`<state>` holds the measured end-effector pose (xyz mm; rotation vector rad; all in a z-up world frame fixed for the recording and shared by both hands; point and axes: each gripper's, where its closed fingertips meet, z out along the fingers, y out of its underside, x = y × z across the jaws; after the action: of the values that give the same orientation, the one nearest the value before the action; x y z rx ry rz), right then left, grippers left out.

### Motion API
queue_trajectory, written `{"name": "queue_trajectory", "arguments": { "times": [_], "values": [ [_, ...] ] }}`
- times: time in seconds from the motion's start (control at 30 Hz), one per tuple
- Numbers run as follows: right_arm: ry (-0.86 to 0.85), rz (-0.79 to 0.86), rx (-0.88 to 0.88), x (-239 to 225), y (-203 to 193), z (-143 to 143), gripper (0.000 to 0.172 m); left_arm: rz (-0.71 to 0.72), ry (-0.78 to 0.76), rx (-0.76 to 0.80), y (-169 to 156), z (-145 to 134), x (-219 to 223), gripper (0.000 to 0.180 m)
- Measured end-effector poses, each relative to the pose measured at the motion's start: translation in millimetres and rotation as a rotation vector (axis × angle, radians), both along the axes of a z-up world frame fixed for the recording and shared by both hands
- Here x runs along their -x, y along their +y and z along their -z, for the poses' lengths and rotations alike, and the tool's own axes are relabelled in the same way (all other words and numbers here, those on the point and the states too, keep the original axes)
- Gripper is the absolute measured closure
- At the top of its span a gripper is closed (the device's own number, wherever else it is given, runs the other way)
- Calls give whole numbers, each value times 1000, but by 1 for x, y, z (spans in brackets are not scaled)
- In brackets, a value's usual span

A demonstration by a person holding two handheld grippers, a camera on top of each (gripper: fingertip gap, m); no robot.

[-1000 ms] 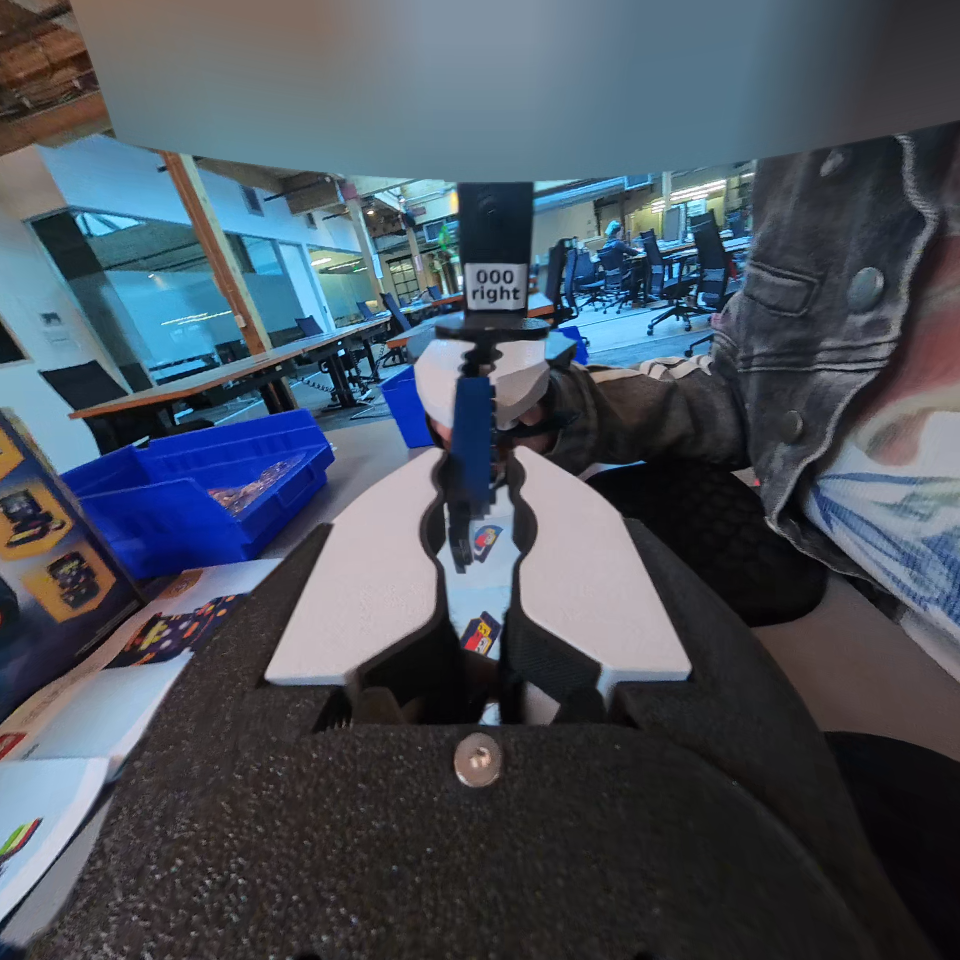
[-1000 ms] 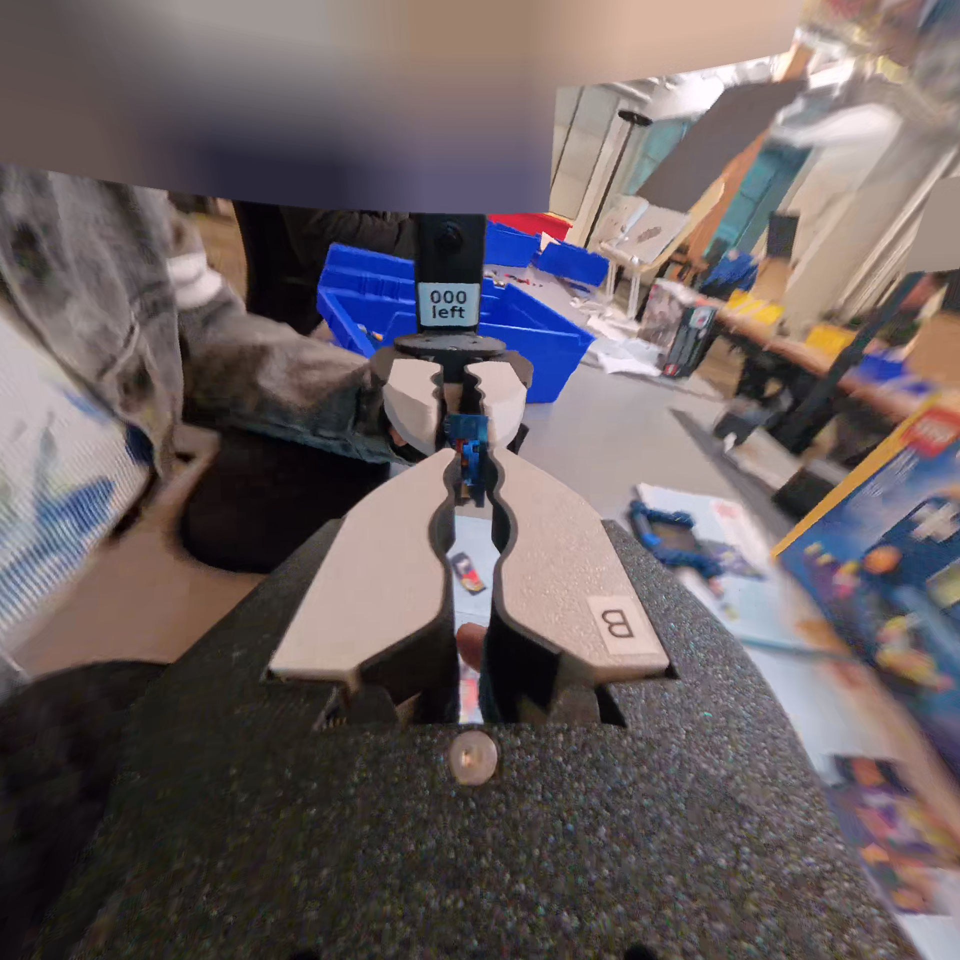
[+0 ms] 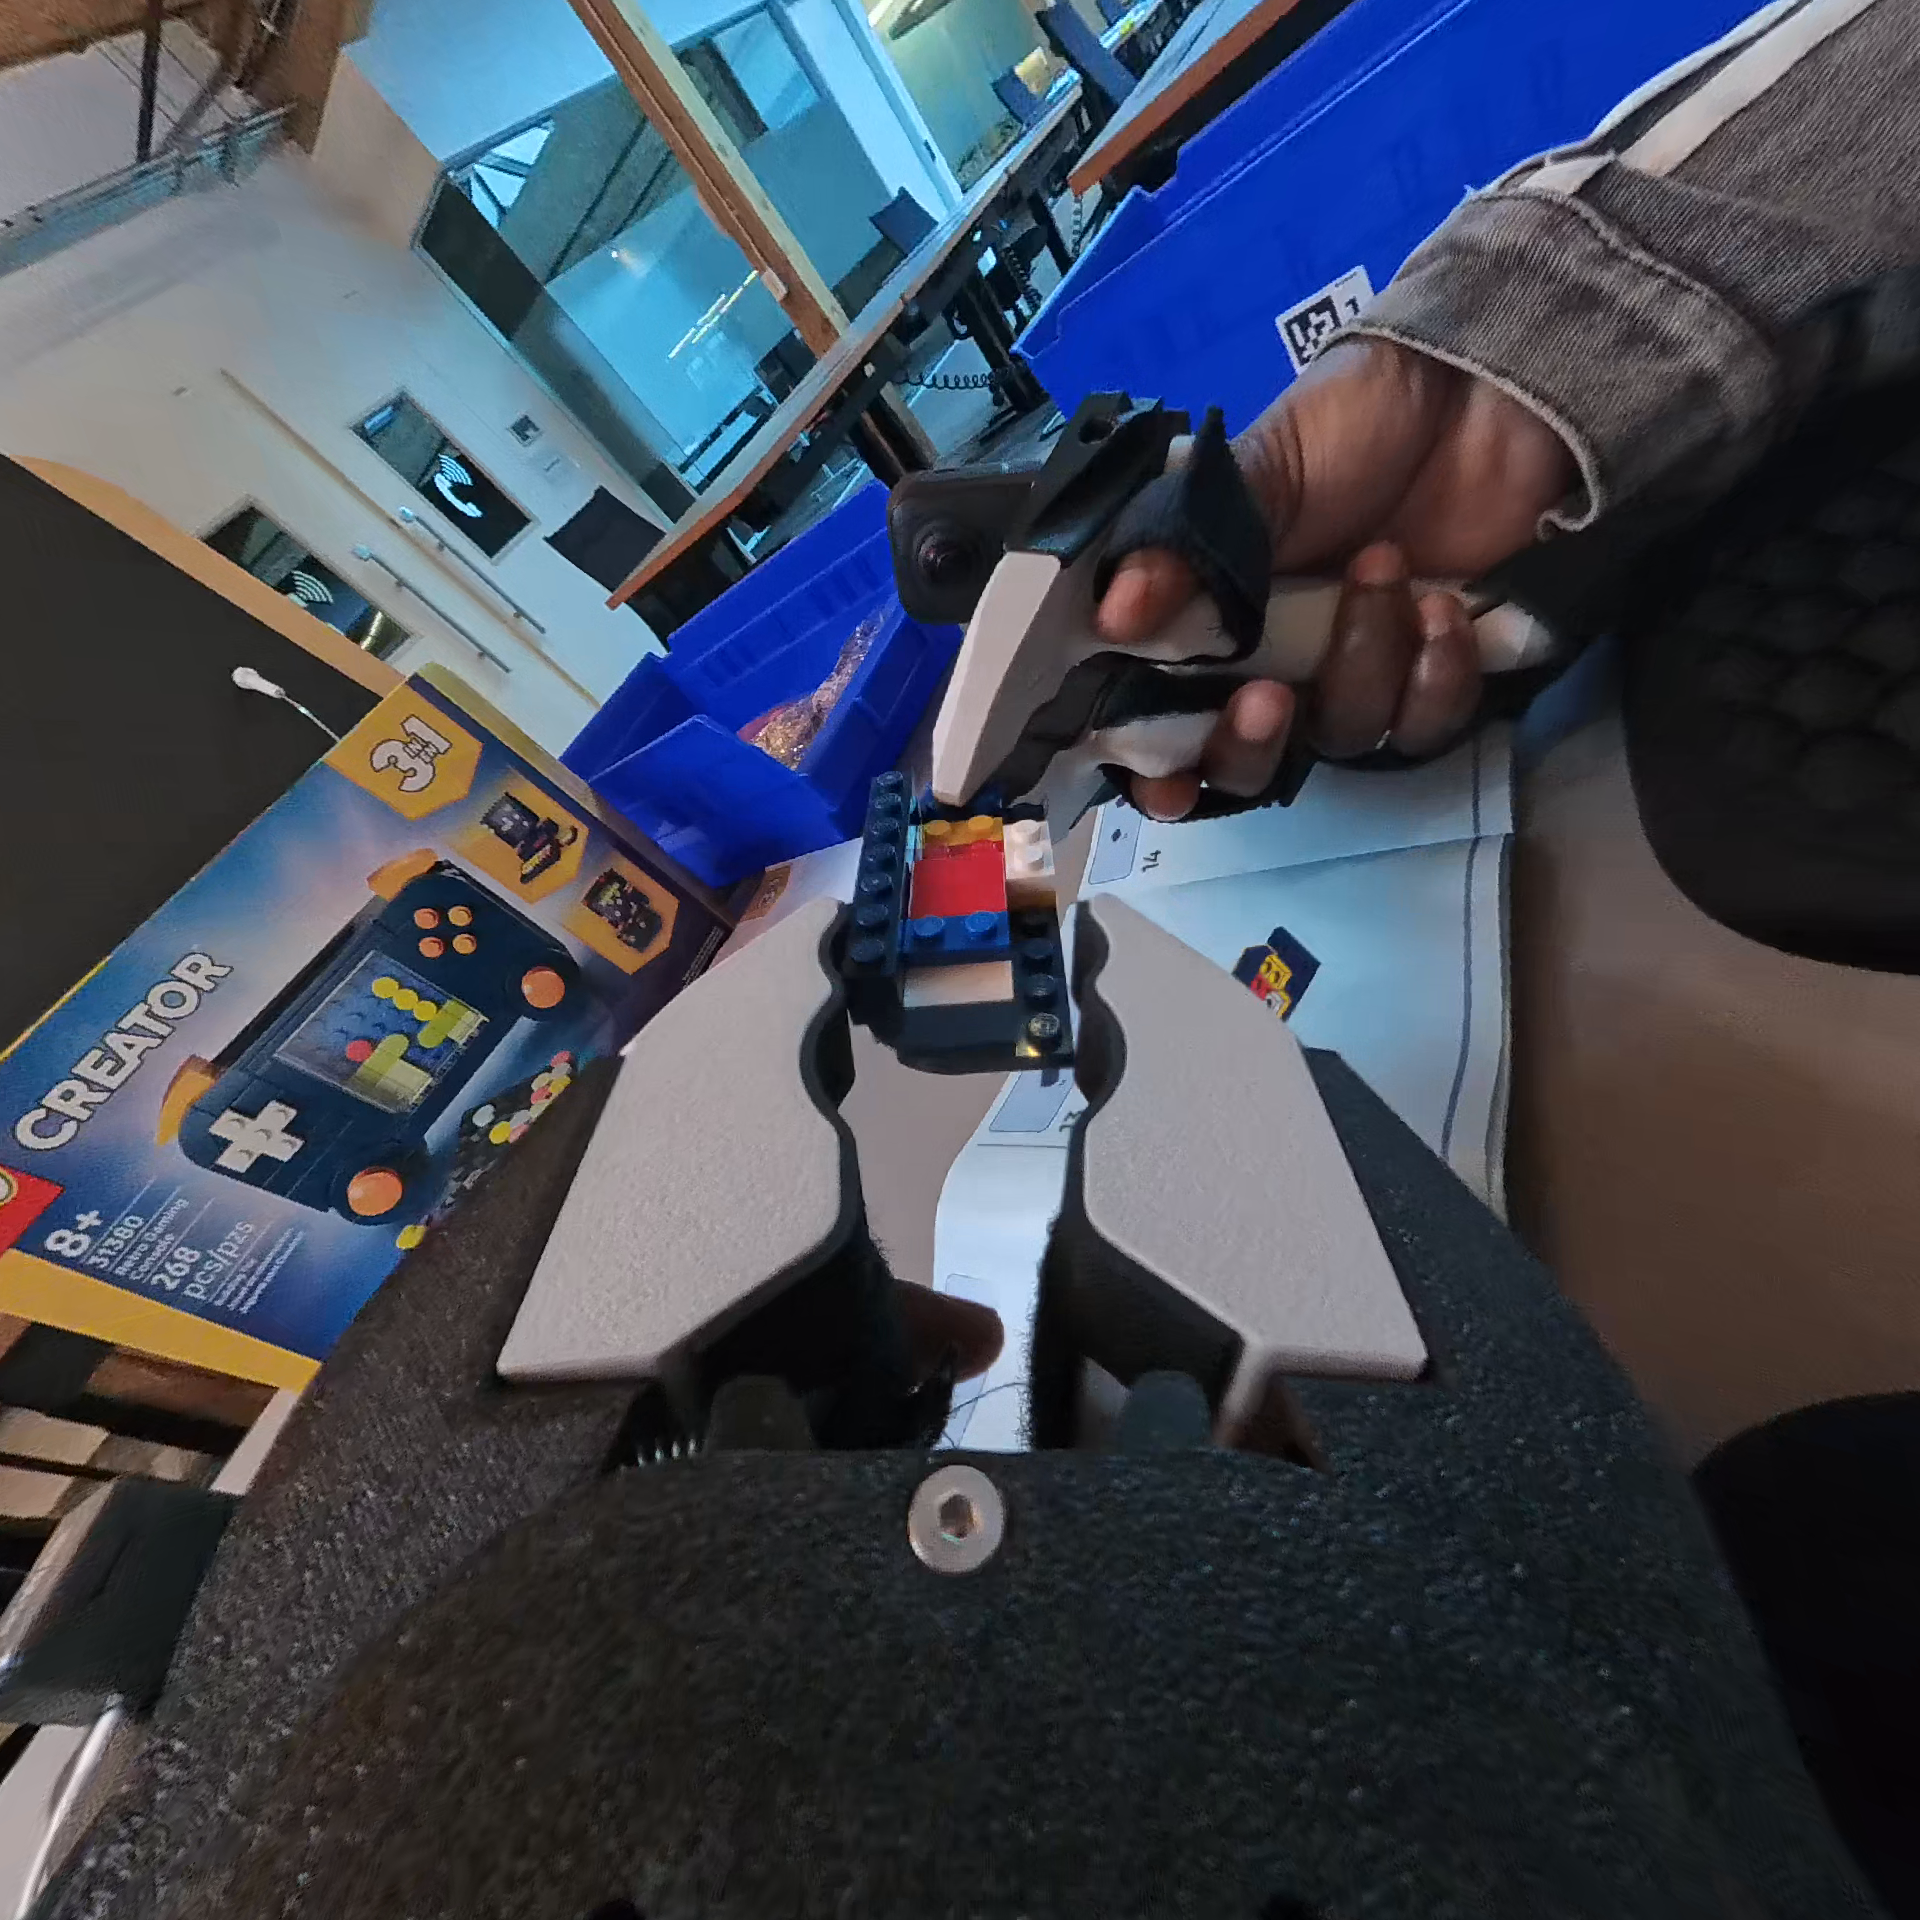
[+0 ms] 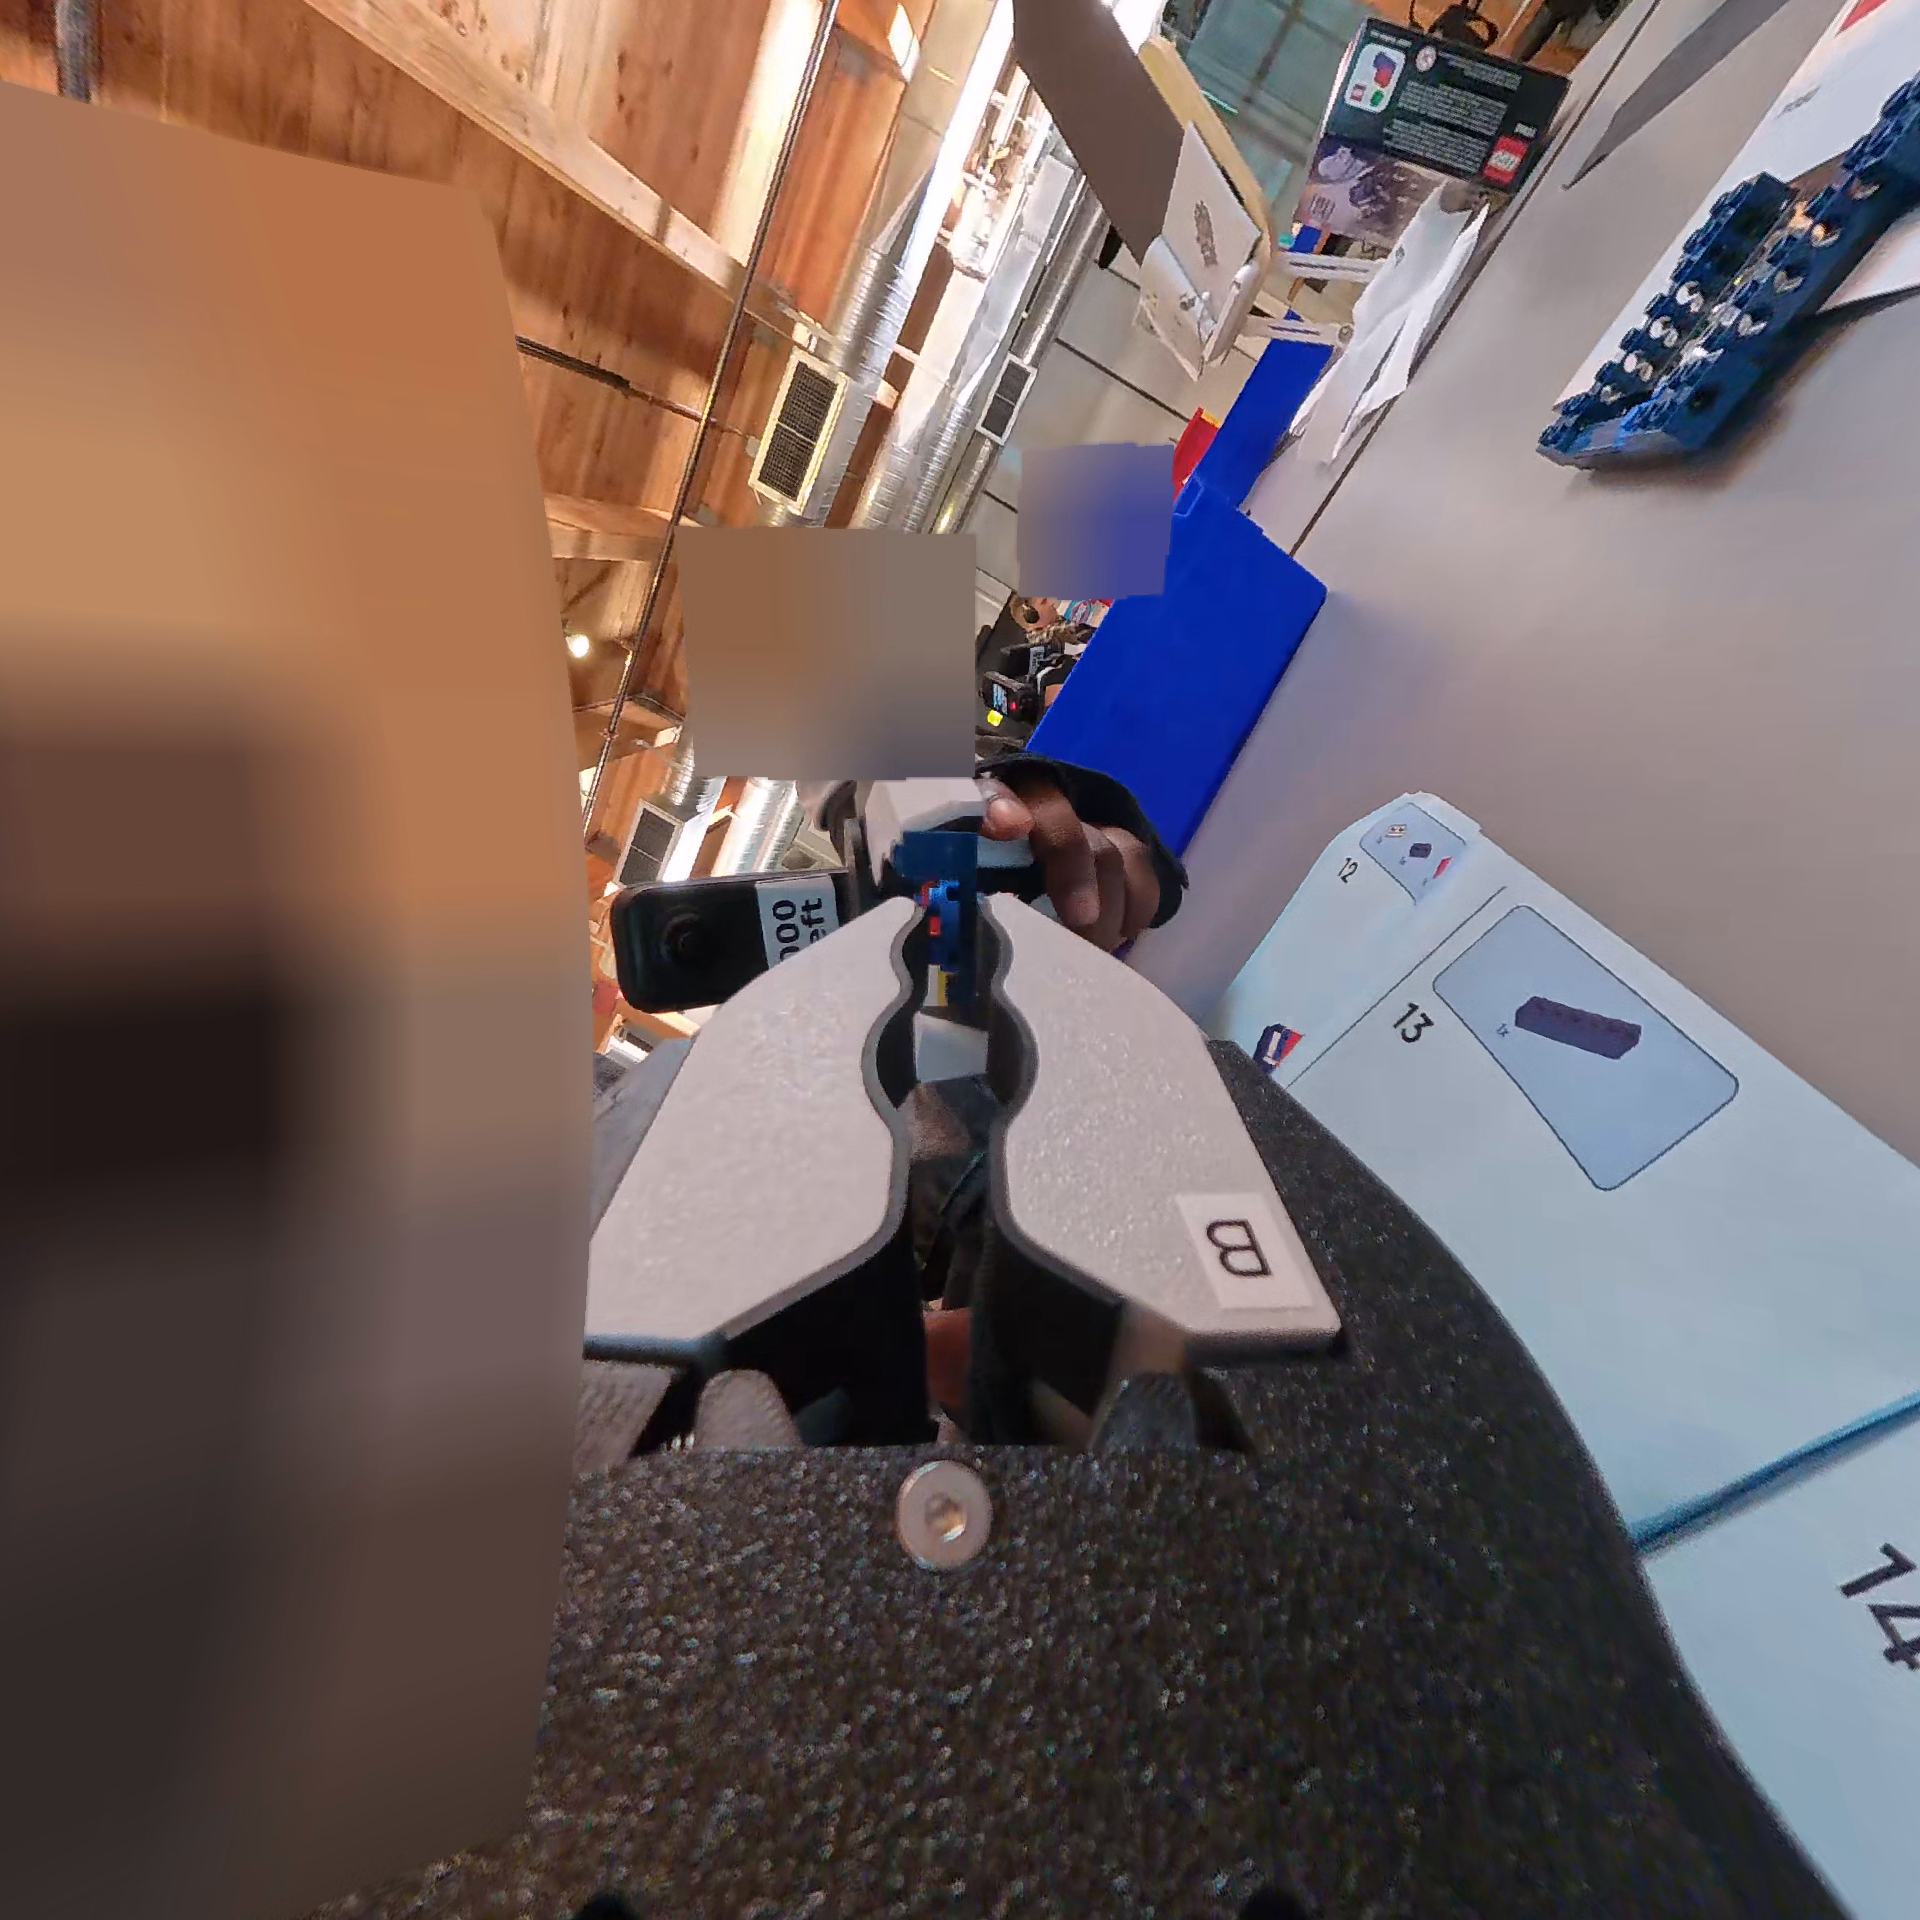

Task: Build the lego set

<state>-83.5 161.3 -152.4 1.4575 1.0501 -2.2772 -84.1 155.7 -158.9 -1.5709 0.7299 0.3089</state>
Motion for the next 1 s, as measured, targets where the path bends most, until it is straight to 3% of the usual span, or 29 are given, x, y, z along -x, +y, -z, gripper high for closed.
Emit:
{"name": "queue_trajectory", "arguments": {
  "times": [0.13, 0.23, 0.33, 0.43, 0.5, 0.63, 0.83, 1.0],
  "values": [
    [22, -2, -9, 0, -1, -3, 164, 5, -36, 3, 0, -1, 1, 142],
    [116, -20, -57, -5, -3, -16, 149, 29, -114, -3, -2, -7, 1, 142],
    [177, 14, -324, -6, -3, -14, 125, 85, -232, 40, -7, -8, 2, 143],
    [198, 129, -628, -1, 16, -4, 106, 87, -275, 237, -12, 19, 9, 143],
    [221, 173, -706, -1, 26, -6, 104, 64, -251, 353, -15, 39, 13, 143],
    [251, 220, -700, -5, 42, -17, 105, 56, -278, 521, -19, 67, 10, 144],
    [351, 364, -708, -22, 79, -51, 106, 41, -317, 560, -21, 72, 14, 144],
    [492, 647, -736, -57, 129, -94, 108, 30, -269, 632, -23, 85, 14, 145]
  ]
}}
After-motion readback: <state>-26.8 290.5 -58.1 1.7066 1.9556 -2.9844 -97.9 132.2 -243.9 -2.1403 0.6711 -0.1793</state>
